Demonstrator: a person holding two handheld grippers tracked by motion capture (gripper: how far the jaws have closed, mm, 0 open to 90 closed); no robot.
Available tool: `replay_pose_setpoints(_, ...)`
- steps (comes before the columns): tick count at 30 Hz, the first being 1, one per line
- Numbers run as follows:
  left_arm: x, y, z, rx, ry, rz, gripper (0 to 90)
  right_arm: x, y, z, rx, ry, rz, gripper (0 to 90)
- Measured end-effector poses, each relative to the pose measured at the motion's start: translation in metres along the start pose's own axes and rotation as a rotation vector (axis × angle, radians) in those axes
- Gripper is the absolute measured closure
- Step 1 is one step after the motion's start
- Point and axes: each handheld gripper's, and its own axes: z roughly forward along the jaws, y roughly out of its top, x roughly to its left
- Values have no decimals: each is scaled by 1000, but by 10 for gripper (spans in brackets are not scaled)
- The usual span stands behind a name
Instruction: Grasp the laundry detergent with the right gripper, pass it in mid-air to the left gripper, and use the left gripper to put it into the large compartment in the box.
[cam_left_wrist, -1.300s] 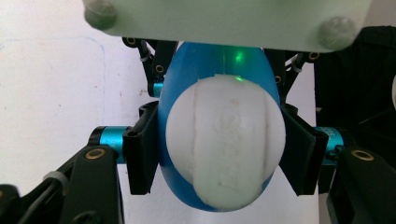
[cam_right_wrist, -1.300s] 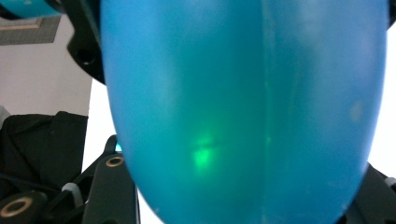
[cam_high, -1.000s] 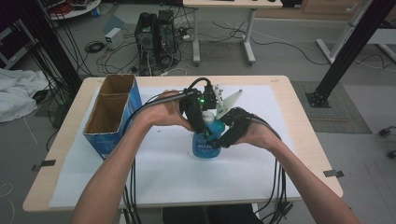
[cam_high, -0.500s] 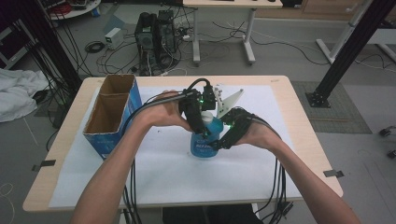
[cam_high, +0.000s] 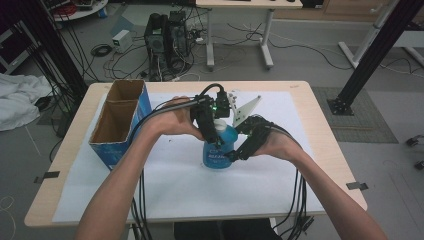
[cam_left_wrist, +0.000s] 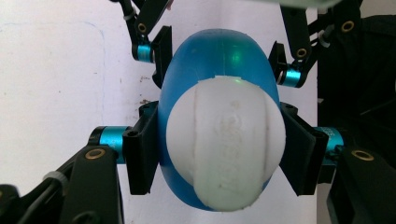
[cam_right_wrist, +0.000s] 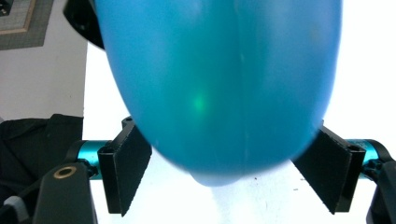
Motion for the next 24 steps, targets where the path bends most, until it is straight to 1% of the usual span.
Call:
replay_pose_setpoints(1, 1, 0, 0, -7, 5, 10, 384, 1, 0, -1, 0, 5, 15, 216)
replay_pose_setpoints(2, 1, -1, -1, -9, 3, 8, 383, 1, -1, -1, 4, 12, 15, 215)
replay_pose_setpoints(3, 1, -1, -2, -8, 3, 9, 384, 0, -1, -2, -8, -2, 14, 215)
replay_pose_setpoints(4, 1, -1, -2, -8, 3, 9, 383, 0, -2, -4, -6, -4, 25, 215)
replay_pose_setpoints(5, 1, -2, -4, -10, 8, 10, 383, -3, -3, -5, 1, -8, 1, 214)
replay_pose_setpoints(7, 0, -3, -5, -14, 8, 6, 383, -1, -3, -7, 7, -13, 30, 212)
replay_pose_setpoints(8, 0, -3, -6, -12, 11, 3, 383, -1, -4, -8, 17, -7, 35, 182)
replay_pose_setpoints(9, 0, -3, -7, -14, 12, 3, 383, 0, -5, -9, 29, -17, 53, 131)
replay_pose_setpoints(10, 0, -3, -8, -15, 12, 5, 383, 1, -5, -9, 34, -24, 64, 130)
replay_pose_setpoints(11, 0, -4, -10, -17, 13, 1, 383, 1, -6, -10, 38, -25, 59, 130)
replay_pose_setpoints(12, 0, -4, -10, -17, 13, 1, 383, -2, -7, -10, 20, -25, 27, 130)
replay_pose_setpoints(13, 0, -5, -13, -14, 14, 4, 383, 1, -7, -12, 41, -24, 64, 130)
replay_pose_setpoints(14, 1, -5, -15, -18, 17, 4, 383, 1, -8, -13, 46, -25, 64, 129)
replay_pose_setpoints(15, 1, -5, -15, -18, 17, 4, 383, -1, -9, -13, 32, -32, 29, 129)
replay_pose_setpoints(16, 2, -6, -19, -15, 19, 11, 383, 1, -10, -15, 54, -35, 50, 129)
replay_pose_setpoints(17, 2, -6, -19, -15, 19, 11, 383, 1, -10, -15, 54, -35, 50, 129)
replay_pose_setpoints(18, 0, -8, -22, -18, 19, -12, 383, 2, -10, -17, 71, -44, 60, 129)
replay_pose_setpoints(19, 1, -10, -28, -14, 23, -14, 383, 2, -12, -20, 91, -61, 74, 129)
replay_pose_setpoints(20, 1, -10, -28, -14, 23, -14, 383, 2, -13, -21, 93, -64, 65, 129)
replay_pose_setpoints(21, 1, -12, -36, -6, 31, -24, 383, 2, -16, -22, 86, -75, 72, 129)
replay_pose_setpoints(22, 2, -13, -39, -9, 34, -28, 383, 1, -17, -24, 99, -80, 70, 129)
replay_pose_setpoints(23, 2, -13, -39, -9, 34, -28, 383, 1, -17, -24, 99, -80, 70, 129)
replay_pose_setpoints(24, 3, -16, -50, -7, 34, -42, 383, -1, -21, -26, 114, -105, 30, 129)
